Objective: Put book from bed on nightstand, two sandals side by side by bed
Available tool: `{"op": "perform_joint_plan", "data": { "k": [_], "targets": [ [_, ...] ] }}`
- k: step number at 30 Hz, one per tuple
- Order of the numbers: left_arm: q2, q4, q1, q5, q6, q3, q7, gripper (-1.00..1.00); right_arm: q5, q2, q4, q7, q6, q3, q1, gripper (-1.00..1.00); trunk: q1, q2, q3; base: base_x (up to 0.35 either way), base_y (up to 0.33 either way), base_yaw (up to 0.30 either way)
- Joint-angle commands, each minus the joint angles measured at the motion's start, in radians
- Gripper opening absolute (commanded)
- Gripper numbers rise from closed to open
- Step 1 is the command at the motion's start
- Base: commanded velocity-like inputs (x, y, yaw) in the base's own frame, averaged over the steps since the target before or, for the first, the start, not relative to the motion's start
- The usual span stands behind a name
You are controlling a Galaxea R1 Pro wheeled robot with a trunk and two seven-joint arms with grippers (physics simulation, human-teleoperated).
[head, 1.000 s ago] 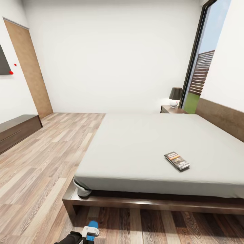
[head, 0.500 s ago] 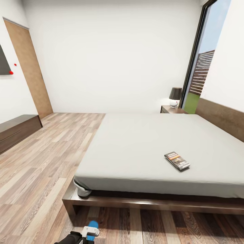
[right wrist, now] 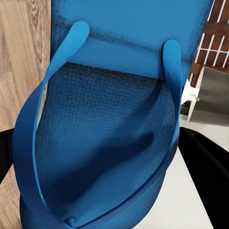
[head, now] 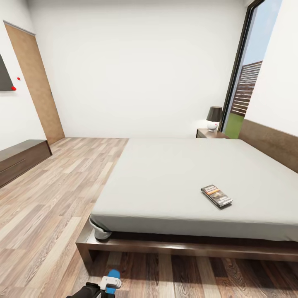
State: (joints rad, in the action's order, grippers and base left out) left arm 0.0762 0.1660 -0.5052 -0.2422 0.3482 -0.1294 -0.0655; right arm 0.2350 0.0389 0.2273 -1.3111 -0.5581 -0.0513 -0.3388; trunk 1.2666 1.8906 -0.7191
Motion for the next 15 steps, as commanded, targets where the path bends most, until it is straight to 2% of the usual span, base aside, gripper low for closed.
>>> {"op": "perform_joint_plan", "data": {
  "k": [1,3,15],
  "targets": [
    [0.001,0.003,0.000,-0.011,0.006,-0.009,-0.007,-1.00,0.008,0.000,0.001,-0.005,-0.010,-0.006,0.000,-1.00,0.000,0.000,-0.001,0.000,0.000,0.000],
    [0.001,0.003,0.000,-0.011,0.006,-0.009,-0.007,-1.00,0.007,0.000,0.001,-0.005,-0.011,-0.006,0.000,-1.00,0.000,0.000,-0.001,0.000,0.000,0.000],
    [0.001,0.003,0.000,-0.011,0.006,-0.009,-0.008,-1.00,0.007,0.001,0.001,-0.004,-0.011,-0.010,0.000,-1.00,0.046,0.084,-0.039,0.000,0.000,0.000]
  ]
}}
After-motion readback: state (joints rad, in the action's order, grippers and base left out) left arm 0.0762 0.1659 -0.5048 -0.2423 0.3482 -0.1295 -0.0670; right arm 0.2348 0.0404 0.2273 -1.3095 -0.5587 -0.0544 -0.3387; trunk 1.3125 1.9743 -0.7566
